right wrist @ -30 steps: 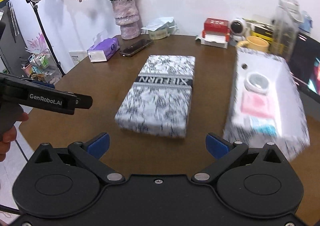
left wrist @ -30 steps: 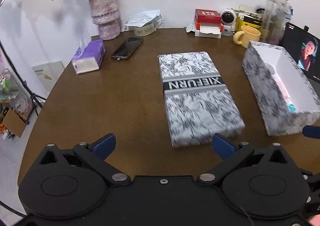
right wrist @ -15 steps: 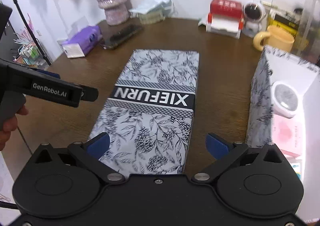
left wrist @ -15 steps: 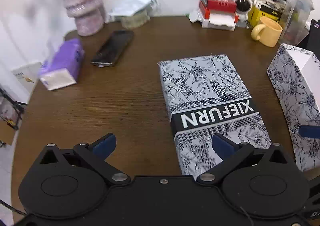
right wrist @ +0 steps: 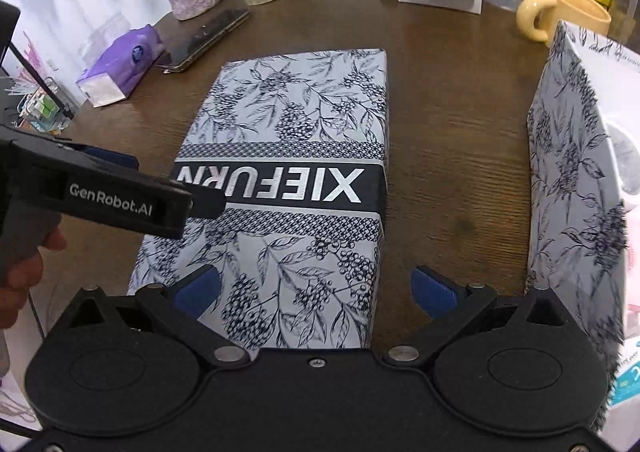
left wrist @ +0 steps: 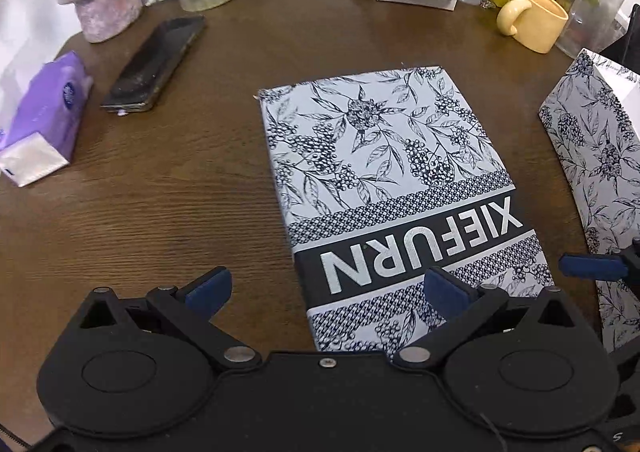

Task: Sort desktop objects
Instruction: 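Move both grippers toward the closed XIEFURN floral box, then close both grippers on opposite sides of the XIEFURN box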

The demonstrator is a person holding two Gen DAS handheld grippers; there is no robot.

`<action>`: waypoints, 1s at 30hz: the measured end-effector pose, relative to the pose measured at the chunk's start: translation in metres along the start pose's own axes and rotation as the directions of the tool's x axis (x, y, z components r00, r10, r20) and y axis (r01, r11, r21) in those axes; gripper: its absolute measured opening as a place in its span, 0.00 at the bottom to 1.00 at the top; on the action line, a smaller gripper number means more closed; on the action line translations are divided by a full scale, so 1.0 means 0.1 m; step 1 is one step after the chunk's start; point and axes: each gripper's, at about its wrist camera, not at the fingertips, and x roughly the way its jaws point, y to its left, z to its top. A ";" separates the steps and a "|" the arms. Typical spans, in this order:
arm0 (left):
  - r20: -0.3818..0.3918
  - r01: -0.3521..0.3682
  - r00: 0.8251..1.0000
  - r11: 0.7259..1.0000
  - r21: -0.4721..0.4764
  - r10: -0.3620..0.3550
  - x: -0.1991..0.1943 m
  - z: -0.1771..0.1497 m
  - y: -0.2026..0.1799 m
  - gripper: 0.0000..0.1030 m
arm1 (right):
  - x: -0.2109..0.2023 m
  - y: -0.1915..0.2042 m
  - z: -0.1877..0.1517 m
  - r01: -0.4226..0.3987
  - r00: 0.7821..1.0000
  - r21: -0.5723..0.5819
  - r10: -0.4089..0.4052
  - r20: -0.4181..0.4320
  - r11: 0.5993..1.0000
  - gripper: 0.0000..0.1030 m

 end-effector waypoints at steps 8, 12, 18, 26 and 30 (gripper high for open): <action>-0.001 0.066 0.998 0.997 -0.043 -0.066 0.10 0.07 0.02 1.00 | 0.10 -0.08 0.03 -0.022 1.000 0.039 0.022 0.006 0.999 1.00; 0.001 0.086 0.996 0.995 -0.046 -0.086 0.14 0.09 -0.02 1.00 | 0.13 -0.11 0.03 -0.052 0.999 0.064 0.052 0.008 0.997 1.00; -0.009 0.127 0.992 0.988 -0.087 -0.128 0.19 0.09 -0.03 1.00 | 0.18 -0.16 0.01 -0.105 0.994 0.086 0.105 0.002 0.991 1.00; -0.006 0.123 0.992 0.987 -0.102 -0.124 0.20 0.08 -0.07 1.00 | 0.18 -0.09 -0.01 -0.124 0.992 0.048 0.123 0.011 0.991 1.00; 0.000 0.110 0.994 0.988 -0.110 -0.111 0.19 0.07 -0.08 1.00 | 0.19 -0.09 -0.01 -0.122 0.992 0.053 0.121 0.027 0.991 1.00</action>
